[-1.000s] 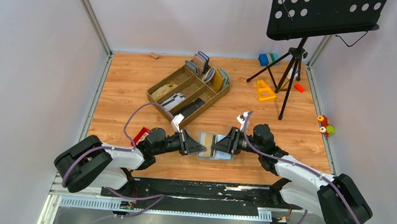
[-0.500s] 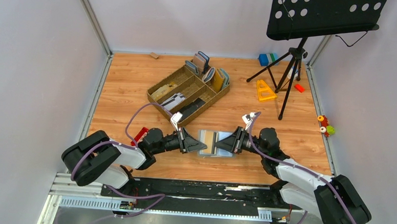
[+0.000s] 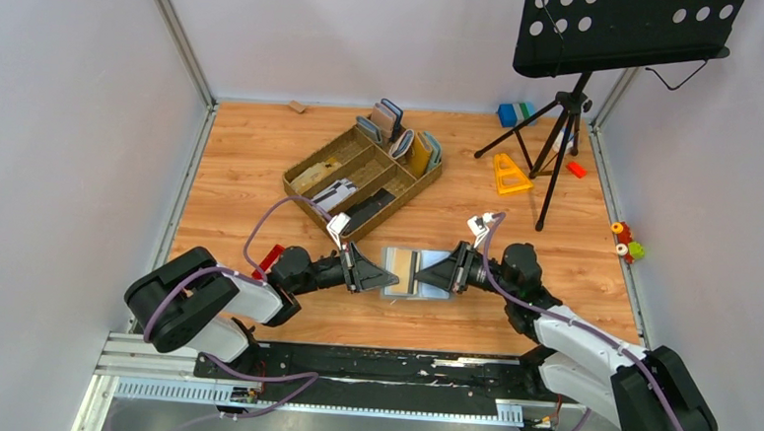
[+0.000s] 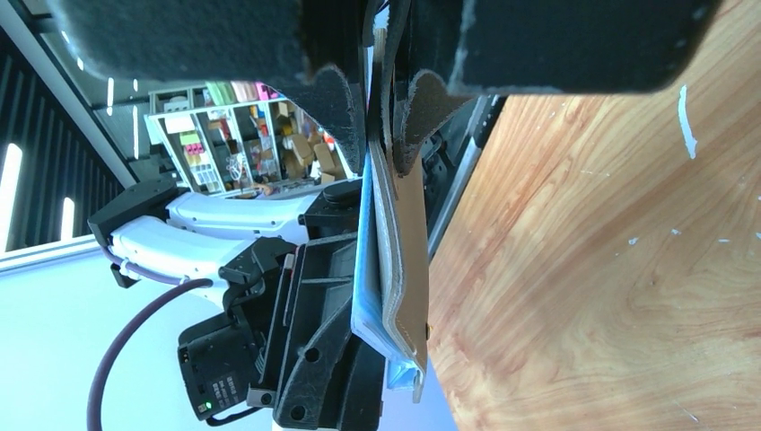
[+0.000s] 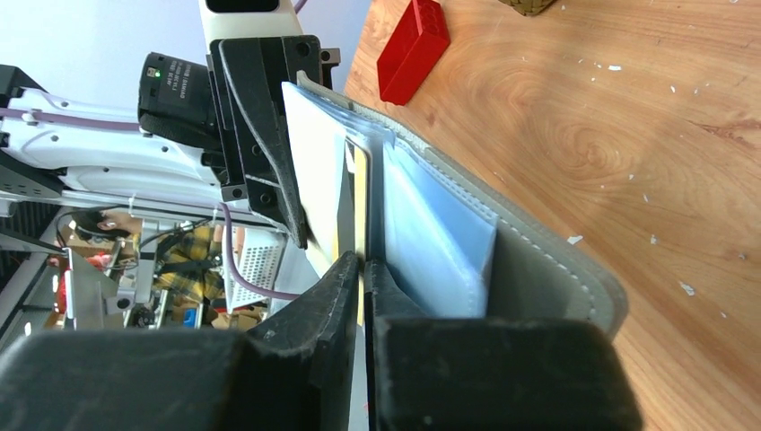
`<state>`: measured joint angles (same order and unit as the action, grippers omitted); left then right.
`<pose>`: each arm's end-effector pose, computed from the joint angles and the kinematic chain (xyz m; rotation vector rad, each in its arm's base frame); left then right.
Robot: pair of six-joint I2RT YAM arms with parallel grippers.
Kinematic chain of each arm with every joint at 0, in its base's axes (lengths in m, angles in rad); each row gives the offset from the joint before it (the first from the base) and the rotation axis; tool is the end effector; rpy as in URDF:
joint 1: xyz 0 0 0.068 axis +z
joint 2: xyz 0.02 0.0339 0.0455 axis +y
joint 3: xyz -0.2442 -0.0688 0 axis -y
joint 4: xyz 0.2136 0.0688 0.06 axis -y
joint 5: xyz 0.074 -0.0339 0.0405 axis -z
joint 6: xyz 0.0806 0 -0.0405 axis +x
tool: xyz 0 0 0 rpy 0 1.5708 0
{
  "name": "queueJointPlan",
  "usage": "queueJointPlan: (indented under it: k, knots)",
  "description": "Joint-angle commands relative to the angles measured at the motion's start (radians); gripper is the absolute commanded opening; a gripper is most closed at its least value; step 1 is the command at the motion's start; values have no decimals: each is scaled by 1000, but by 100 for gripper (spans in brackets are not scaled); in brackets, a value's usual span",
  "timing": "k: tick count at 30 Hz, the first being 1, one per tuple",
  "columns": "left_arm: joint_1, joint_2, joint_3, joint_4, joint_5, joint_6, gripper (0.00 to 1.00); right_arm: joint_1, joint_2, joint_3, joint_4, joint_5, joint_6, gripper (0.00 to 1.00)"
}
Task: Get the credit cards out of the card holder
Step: Remove the credit card from the card holder.
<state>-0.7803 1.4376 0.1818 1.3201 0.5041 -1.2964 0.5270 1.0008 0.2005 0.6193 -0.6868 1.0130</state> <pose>0.1539 -0.2071 0.1803 0.0191 1.9082 -1.9314 0.1594 0.1519 0.1831 -0.0958 2.0497 1.6459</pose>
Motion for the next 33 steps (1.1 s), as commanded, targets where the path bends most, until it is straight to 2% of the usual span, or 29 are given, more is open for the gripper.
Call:
queueJointPlan:
  k: [1, 4, 8, 10, 11, 13, 19, 21, 23, 25, 26, 33]
  knots:
    - [-22, -18, 32, 38, 49, 2, 0, 49, -35, 112, -102, -23, -82, 9]
    - [-22, -33, 35, -9, 44, 25, 0, 76, -45, 139, -164, 8, -123, 12]
    - [-30, -33, 52, -10, 50, 25, 0, 104, -25, 157, -168, 16, -125, 11]
    - [-35, -35, 58, -20, 49, 31, 0, 111, -13, 163, -170, 17, -126, 9]
    - [-37, -36, 59, -27, 48, 36, 0, 112, -12, 167, -176, 20, -127, 5]
    - [-37, -43, 56, -41, 46, 43, 5, 112, -11, 176, -203, 28, -139, 0]
    - [-37, -109, 55, -162, 16, 100, 30, 111, -38, 173, -274, 65, -166, 0]
    - [-37, -125, 62, -201, 10, 121, 33, 112, -40, 173, -276, 64, -166, 0]
    - [-37, -131, 66, -222, 7, 128, 33, 112, -42, 173, -277, 62, -166, 0]
    - [-36, -138, 66, -228, 2, 129, 23, 111, -46, 176, -287, 66, -169, 0]
    - [-35, -142, 63, -228, 1, 130, 22, 112, -50, 176, -296, 70, -172, 0]
    - [-22, -217, 32, -245, -32, 125, 19, 107, -95, 169, -428, 169, -203, 0]
